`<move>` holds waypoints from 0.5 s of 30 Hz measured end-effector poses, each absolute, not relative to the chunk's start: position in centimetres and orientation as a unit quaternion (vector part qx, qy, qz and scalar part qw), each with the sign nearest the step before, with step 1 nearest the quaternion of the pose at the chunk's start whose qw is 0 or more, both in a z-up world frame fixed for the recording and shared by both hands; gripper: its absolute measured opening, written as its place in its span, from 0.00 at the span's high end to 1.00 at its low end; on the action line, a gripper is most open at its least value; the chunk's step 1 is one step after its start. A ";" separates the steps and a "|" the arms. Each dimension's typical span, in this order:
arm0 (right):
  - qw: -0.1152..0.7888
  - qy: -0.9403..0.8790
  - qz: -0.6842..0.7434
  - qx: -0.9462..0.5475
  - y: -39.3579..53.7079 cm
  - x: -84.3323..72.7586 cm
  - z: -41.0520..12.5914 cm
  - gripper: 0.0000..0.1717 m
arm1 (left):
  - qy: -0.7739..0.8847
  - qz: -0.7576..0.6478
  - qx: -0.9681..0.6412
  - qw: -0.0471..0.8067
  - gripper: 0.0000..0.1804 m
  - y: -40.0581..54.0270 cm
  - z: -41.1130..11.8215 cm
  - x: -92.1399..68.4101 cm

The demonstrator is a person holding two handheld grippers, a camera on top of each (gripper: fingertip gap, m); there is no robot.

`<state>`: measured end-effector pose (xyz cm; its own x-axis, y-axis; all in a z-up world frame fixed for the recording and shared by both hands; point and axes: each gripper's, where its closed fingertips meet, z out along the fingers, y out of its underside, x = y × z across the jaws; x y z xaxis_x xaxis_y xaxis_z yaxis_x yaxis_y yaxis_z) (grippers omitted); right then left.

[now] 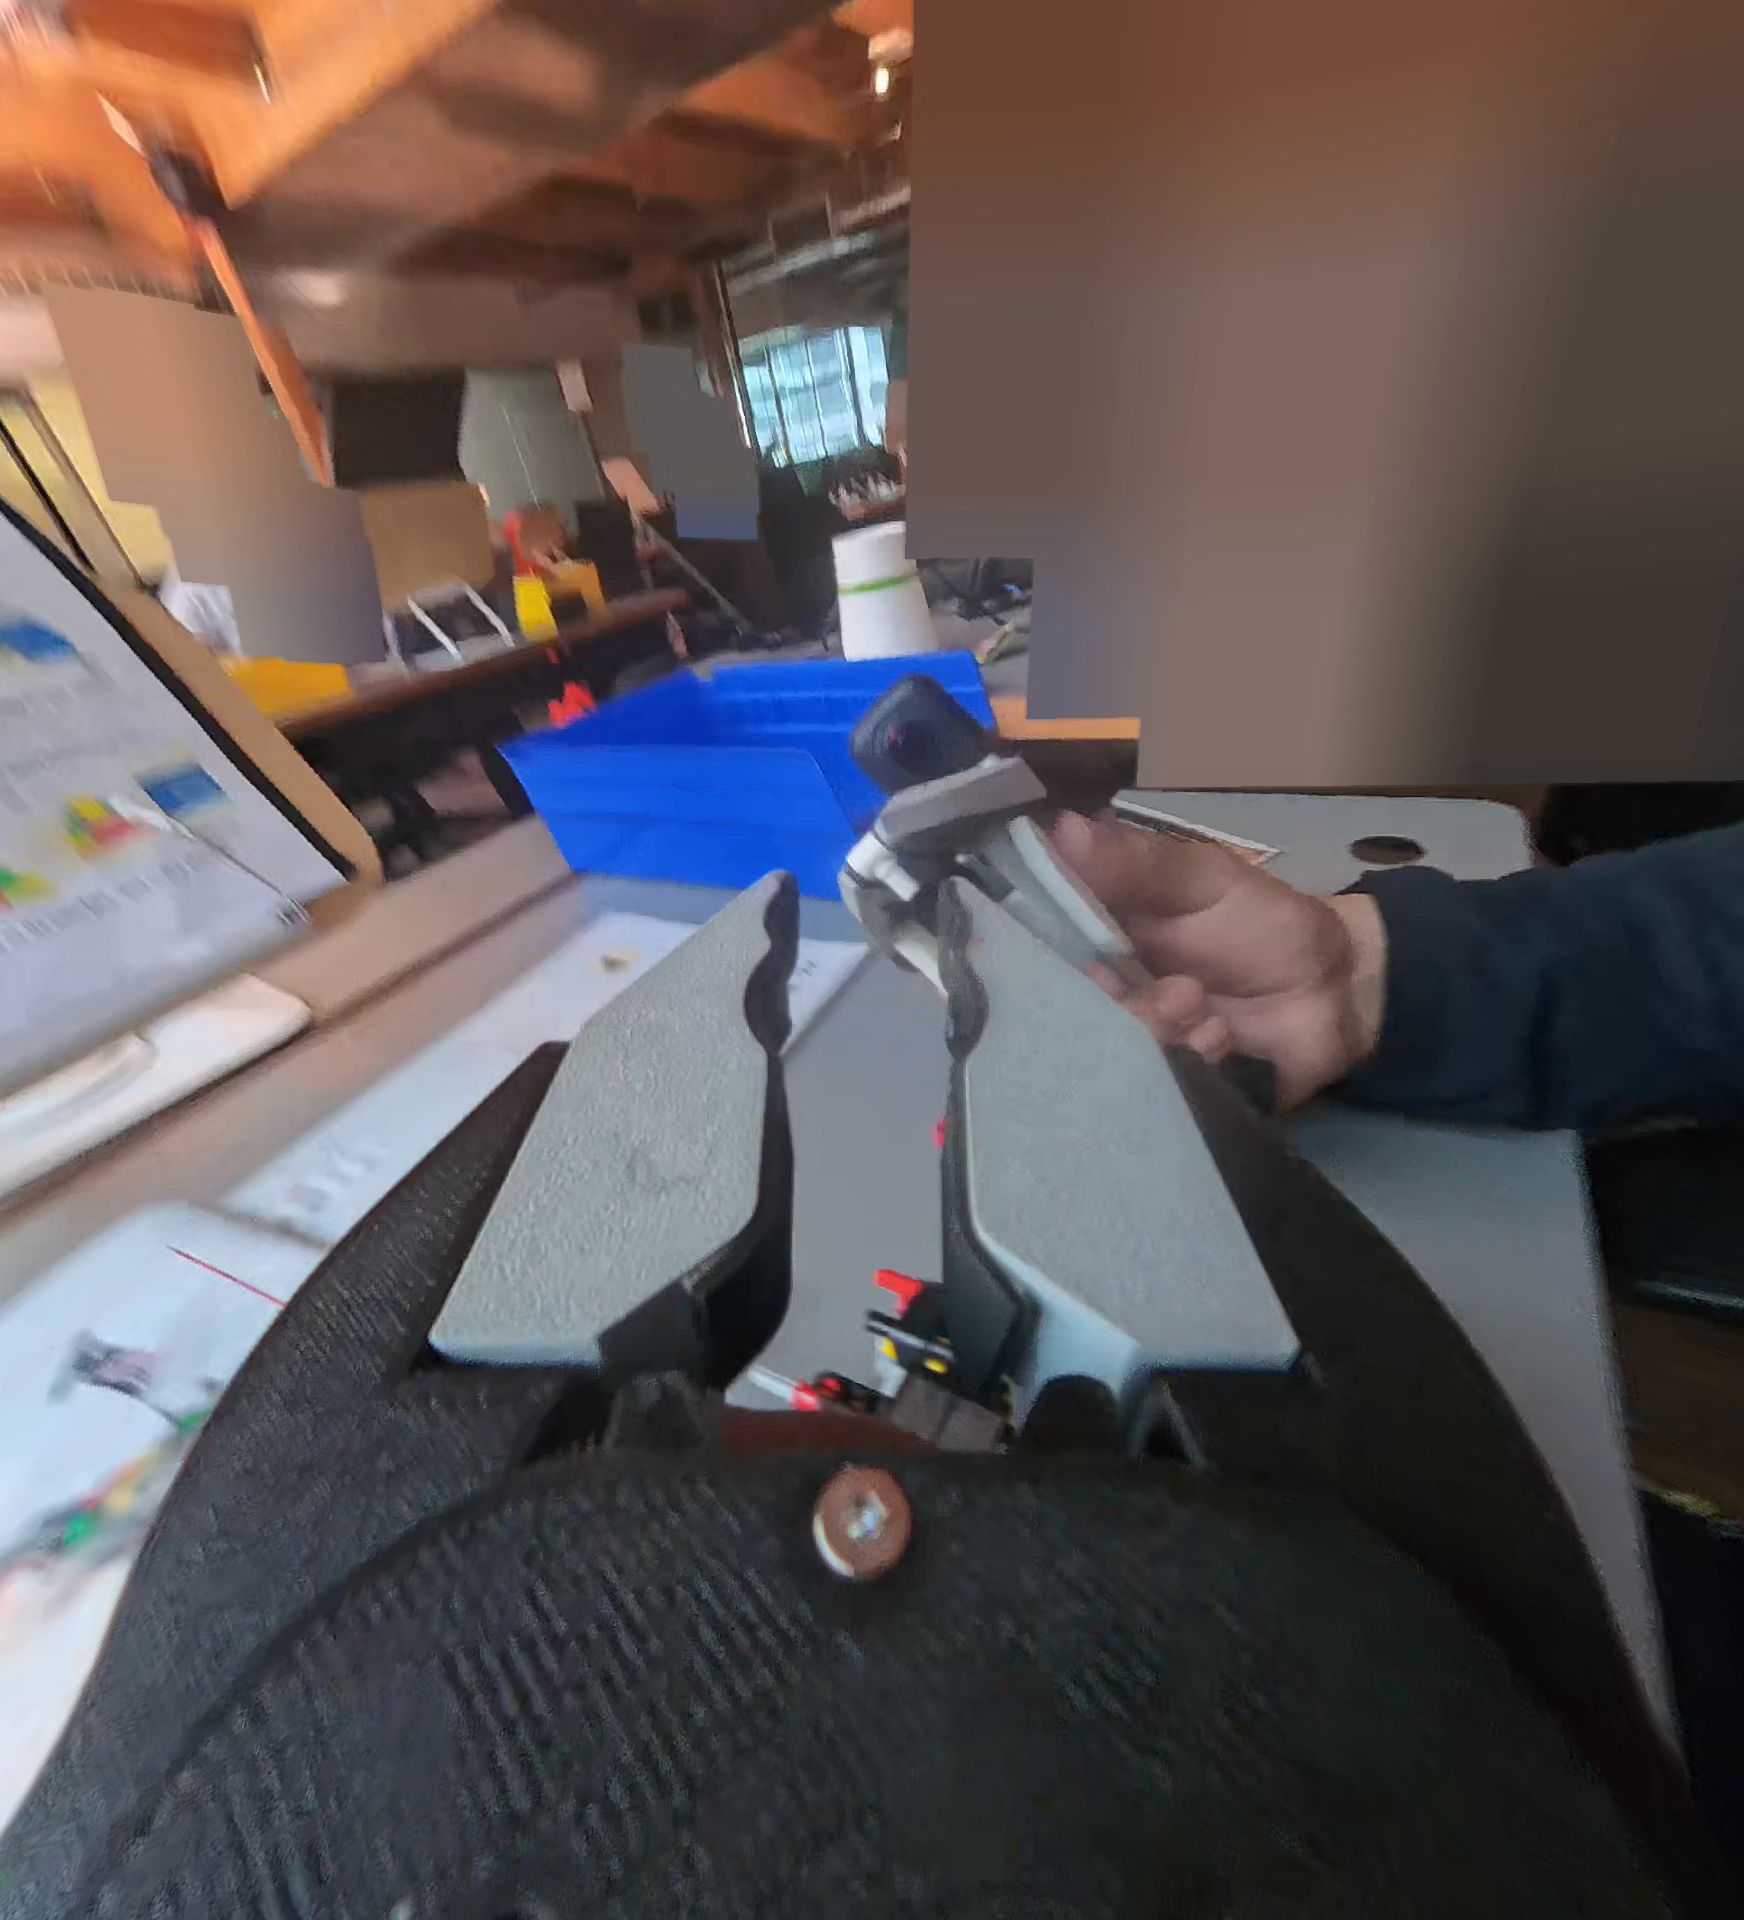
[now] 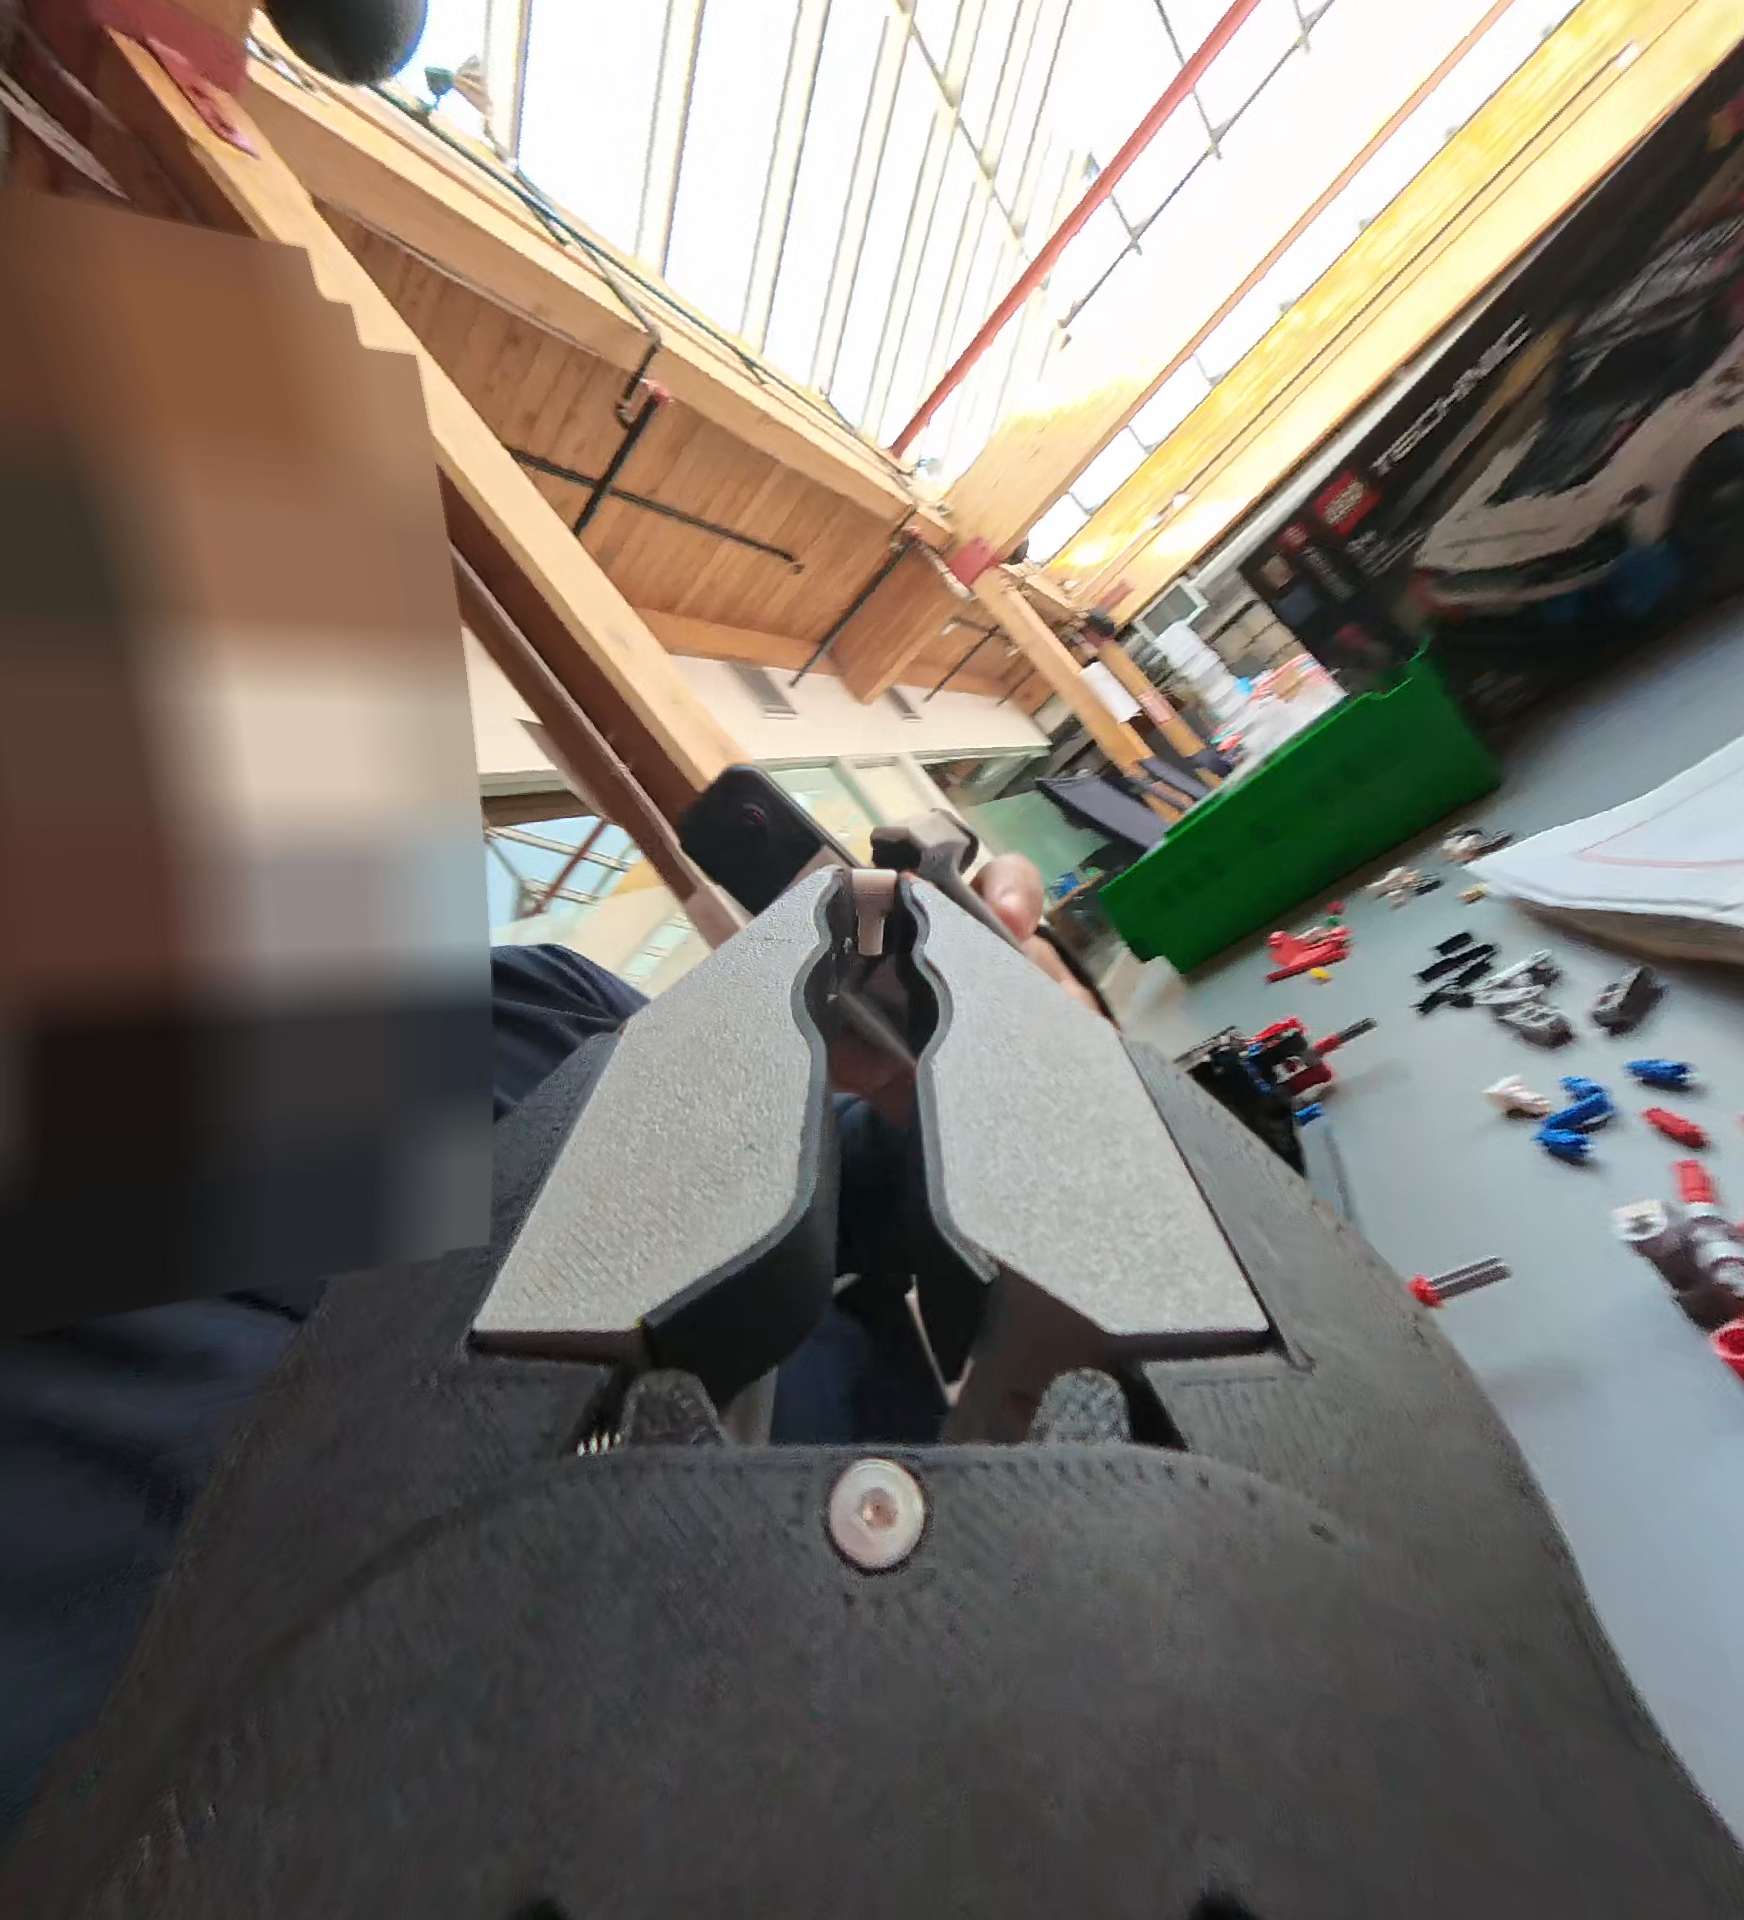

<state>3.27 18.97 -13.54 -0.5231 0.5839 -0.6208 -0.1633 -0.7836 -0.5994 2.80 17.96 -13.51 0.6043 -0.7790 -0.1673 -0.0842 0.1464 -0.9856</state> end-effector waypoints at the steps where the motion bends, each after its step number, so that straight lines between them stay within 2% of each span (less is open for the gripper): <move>1: 0.241 -0.248 0.829 -0.440 19.0 3.2 -13.5 0.97 | 0.353 -0.279 -0.618 0.645 0.87 18.0 -14.0 3.0; 5: 0.293 -0.279 0.797 -0.448 18.7 3.0 -13.4 0.97 | 0.337 -0.345 -0.672 0.562 0.86 17.8 -15.3 3.9; 9: 0.329 -0.301 0.779 -0.441 18.3 3.2 -12.8 0.97 | 0.311 -0.412 -0.675 0.527 0.95 17.8 -15.1 4.3; 15: 0.336 -0.311 0.765 -0.453 18.1 3.0 -13.2 0.97 | 0.254 -0.523 -0.661 0.474 0.92 17.6 -14.6 4.7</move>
